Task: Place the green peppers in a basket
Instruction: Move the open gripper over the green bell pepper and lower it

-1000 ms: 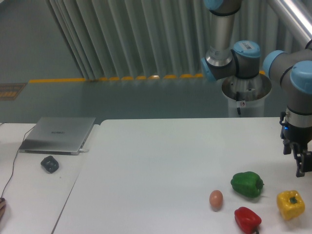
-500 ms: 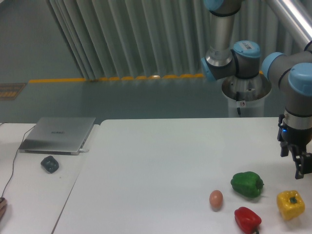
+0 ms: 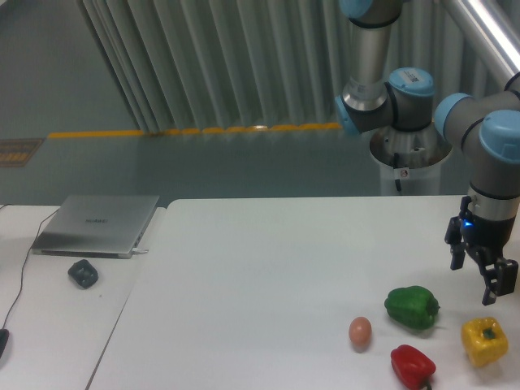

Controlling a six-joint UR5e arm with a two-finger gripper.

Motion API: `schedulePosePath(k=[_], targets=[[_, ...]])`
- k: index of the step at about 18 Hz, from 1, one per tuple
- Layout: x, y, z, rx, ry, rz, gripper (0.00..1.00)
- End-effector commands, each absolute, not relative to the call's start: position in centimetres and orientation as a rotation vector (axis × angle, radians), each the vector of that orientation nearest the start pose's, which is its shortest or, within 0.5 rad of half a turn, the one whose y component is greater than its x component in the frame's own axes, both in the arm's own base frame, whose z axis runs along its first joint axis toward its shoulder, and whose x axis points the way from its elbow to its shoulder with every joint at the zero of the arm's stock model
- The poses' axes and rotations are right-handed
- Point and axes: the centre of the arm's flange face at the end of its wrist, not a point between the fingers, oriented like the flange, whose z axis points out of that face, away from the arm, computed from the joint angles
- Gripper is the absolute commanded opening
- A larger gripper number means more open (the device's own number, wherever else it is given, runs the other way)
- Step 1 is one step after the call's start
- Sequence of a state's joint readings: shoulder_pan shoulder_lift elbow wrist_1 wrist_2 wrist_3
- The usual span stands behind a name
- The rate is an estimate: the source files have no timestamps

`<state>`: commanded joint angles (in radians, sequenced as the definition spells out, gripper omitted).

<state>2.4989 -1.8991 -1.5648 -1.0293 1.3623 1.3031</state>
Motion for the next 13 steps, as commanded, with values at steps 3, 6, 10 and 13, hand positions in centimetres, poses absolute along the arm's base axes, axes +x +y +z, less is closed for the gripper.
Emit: schedulePosePath(k=[3, 6, 10, 13], targets=[[-40.5, 51.3, 36.2, -2.807, 0.462, 0.116, 1.0], [-38.7, 52.6, 35.8, -2.812, 0.527, 0.112, 1.0], [-36.4, 55.0, 35.4, -2.847, 0.804, 0.165, 1.0], [-35.6, 55.3, 34.6, -2.844, 1.047, 0.166, 1.0]])
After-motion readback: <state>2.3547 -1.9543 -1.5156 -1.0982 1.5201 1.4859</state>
